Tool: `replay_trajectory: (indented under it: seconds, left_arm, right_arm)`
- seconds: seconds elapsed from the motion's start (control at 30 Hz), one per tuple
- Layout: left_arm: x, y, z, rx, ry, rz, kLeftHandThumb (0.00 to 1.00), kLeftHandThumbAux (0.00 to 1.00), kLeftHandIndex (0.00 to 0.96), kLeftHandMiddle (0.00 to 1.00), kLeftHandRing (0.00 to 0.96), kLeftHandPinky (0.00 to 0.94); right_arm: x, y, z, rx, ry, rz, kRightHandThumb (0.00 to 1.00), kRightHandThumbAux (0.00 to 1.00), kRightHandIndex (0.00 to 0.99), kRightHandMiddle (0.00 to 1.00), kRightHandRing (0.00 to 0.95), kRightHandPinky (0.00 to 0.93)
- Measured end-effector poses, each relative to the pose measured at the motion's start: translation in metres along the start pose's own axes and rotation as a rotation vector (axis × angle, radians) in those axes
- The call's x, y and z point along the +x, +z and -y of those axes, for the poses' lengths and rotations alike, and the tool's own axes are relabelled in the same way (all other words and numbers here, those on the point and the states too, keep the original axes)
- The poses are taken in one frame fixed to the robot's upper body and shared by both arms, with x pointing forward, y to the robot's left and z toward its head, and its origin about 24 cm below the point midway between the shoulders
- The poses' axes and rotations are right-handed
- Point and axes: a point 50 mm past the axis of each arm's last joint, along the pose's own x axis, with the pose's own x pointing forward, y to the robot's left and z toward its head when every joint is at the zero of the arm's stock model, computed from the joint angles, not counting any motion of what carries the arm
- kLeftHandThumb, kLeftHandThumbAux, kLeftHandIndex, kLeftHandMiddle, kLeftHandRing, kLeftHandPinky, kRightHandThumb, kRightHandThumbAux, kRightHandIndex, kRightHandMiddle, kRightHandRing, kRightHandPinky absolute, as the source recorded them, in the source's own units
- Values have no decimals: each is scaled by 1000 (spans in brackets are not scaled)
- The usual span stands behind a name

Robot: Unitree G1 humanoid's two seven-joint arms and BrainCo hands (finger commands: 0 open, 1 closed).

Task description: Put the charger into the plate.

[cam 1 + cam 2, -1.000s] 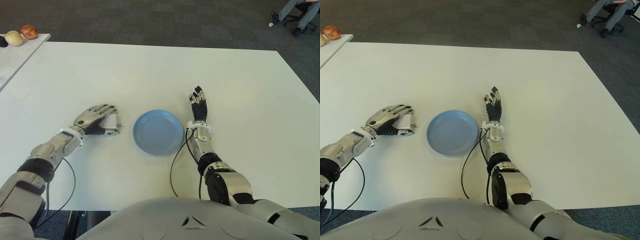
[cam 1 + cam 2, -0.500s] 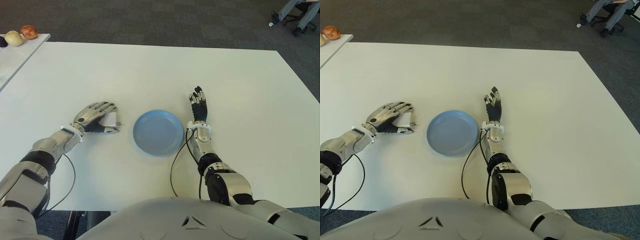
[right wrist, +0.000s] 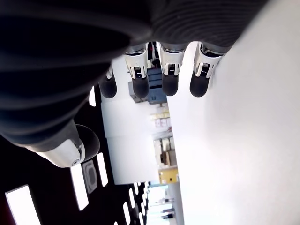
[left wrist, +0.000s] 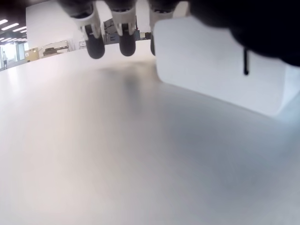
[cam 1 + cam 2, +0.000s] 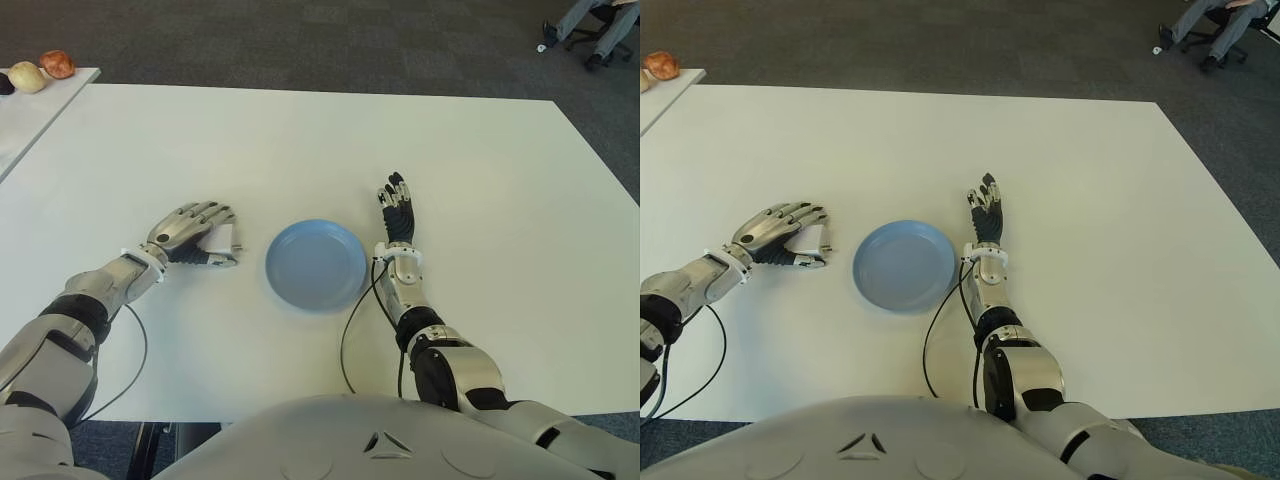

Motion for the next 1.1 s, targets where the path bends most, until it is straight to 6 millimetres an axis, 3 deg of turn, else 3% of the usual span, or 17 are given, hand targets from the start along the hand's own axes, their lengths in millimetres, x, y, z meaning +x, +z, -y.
replay_trajectory:
  seconds: [0.17, 0.23, 0.3, 0.33, 0.43, 0.57, 0.6, 0.73, 1.1]
  left_arm:
    - [-2, -2, 1, 12, 5, 0, 254, 197, 0, 12, 7, 17]
    - [-3, -3, 1, 14, 8, -3, 290, 225, 14, 69, 71, 103]
    - [-3, -3, 1, 18, 10, -3, 337, 255, 66, 166, 168, 195]
    - [-3, -3, 2, 20, 10, -2, 387, 286, 133, 271, 270, 285]
    - [-2, -3, 0, 30, 21, 5, 471, 354, 265, 467, 465, 447]
    - [0, -5, -3, 47, 39, 9, 549, 431, 369, 591, 583, 550]
    - [0, -5, -3, 50, 42, 9, 607, 525, 391, 624, 620, 588]
    - [1, -6, -5, 63, 57, -5, 696, 658, 423, 701, 708, 678]
    - [5, -6, -7, 126, 92, -35, 736, 695, 442, 820, 822, 824]
  right_arm:
    - [0, 0, 0, 0, 4, 0, 56, 554, 0, 1, 38, 86]
    - [0, 0, 0, 0, 5, 0, 55, 552, 0, 2, 39, 88]
    - [0, 0, 0, 0, 4, 0, 54, 550, 0, 2, 39, 88]
    - [0, 0, 0, 0, 4, 0, 53, 549, 0, 2, 40, 89]
    - [0, 0, 0, 0, 5, 0, 52, 548, 0, 3, 42, 90]
    - [0, 0, 0, 1, 7, 1, 51, 549, 0, 5, 44, 91]
    - [0, 0, 0, 1, 7, 2, 50, 549, 0, 5, 45, 92]
    - [0, 1, 0, 1, 8, 3, 48, 549, 0, 7, 48, 96]
    - [0, 0, -1, 4, 9, 1, 45, 537, 0, 4, 46, 95]
